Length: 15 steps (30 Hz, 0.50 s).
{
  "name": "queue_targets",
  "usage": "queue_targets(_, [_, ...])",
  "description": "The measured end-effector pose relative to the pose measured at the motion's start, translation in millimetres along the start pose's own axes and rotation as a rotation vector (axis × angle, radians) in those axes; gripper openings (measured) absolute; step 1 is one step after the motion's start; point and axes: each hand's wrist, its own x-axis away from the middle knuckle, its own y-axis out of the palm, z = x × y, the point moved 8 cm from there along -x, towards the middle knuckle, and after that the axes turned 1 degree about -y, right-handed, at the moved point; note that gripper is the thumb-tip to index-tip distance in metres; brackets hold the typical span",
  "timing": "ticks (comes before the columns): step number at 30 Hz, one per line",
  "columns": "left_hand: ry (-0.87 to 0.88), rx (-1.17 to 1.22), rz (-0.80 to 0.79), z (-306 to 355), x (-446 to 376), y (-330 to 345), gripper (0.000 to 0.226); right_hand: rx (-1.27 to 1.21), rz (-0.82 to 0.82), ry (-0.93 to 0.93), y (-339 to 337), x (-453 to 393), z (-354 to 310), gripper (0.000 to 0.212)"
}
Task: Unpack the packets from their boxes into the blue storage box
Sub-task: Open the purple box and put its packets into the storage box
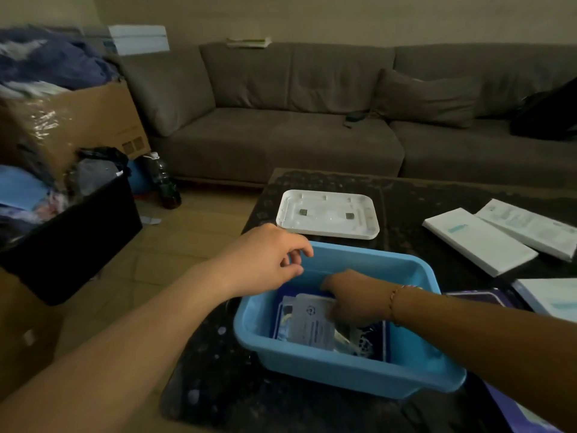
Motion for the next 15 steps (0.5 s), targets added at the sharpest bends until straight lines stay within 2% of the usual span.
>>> queue_targets(8, [-0.017,-0.012,0.033,-0.6,-0.8,-1.3,0.023,0.113,0.120,-0.157,-2.3,20.8,-13.6,0.050])
queue_targets(10, [-0.030,-0.002,0.046,-1.4,0.2,-3.0,0.022,0.191,0.045,-0.167,2.6,28.3,-13.6,0.053])
queue_targets(12, [-0.032,0.004,0.058,-0.5,1.9,-4.0,0.021,0.235,-0.104,-0.143,13.3,33.1,-9.1,0.049])
queue_targets(15, [-0.021,0.004,0.081,1.2,3.7,-5.0,0.018,0.317,-0.294,-0.202,31.6,37.1,-9.1,0.045])
